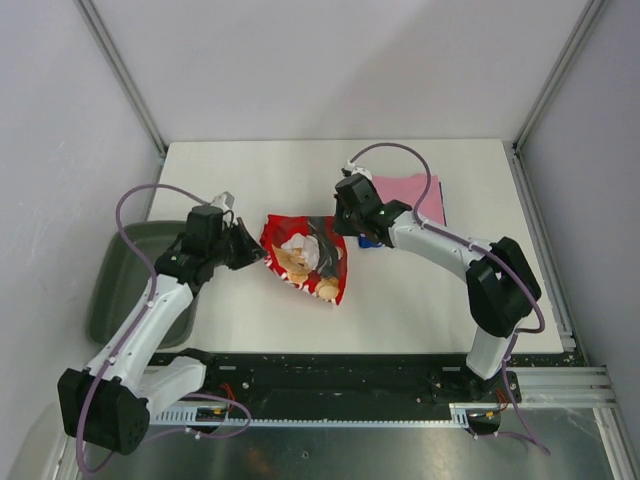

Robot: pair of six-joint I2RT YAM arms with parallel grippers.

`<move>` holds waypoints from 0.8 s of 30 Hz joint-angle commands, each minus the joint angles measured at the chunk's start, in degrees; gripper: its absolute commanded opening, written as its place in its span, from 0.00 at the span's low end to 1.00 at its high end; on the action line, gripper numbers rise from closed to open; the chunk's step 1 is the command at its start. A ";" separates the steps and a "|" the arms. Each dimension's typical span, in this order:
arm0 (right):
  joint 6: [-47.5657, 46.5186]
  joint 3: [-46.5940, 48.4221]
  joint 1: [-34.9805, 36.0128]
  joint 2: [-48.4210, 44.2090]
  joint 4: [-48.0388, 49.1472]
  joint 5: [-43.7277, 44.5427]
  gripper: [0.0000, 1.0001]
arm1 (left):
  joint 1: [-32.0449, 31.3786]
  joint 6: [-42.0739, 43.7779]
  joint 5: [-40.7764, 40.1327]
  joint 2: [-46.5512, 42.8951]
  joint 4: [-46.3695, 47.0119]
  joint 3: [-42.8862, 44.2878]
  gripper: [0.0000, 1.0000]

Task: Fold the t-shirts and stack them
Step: Put the neatly folded tshirt into the corner of the board with both arms

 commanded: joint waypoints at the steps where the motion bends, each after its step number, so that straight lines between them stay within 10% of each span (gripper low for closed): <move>1: -3.21 4.77 -0.90 -4.11 -1.58 3.24 0.00 | -1.49 0.07 1.92 1.09 1.83 5.39 0.00; 24: -12.07 23.49 -24.07 0.29 -8.32 -2.81 0.00 | -17.44 -4.32 -3.75 35.67 3.38 42.40 0.00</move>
